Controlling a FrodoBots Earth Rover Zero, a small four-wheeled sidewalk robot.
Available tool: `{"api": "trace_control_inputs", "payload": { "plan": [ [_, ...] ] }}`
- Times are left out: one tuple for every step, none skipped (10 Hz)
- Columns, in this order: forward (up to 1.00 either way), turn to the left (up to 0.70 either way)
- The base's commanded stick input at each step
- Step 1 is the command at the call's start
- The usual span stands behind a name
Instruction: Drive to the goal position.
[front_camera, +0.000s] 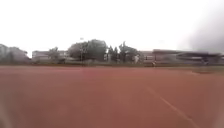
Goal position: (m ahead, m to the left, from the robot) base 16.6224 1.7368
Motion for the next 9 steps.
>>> {"api": "trace_control_inputs", "payload": {
  "plan": [
    [0.70,0.00],
    [0.70,0.00],
    [0.70,0.00],
    [0.70,0.00],
    [0.70,0.00],
    [0.70,0.00],
    [0.70,0.00],
    [0.70,0.00],
    [0.70,0.00]
  ]
}}
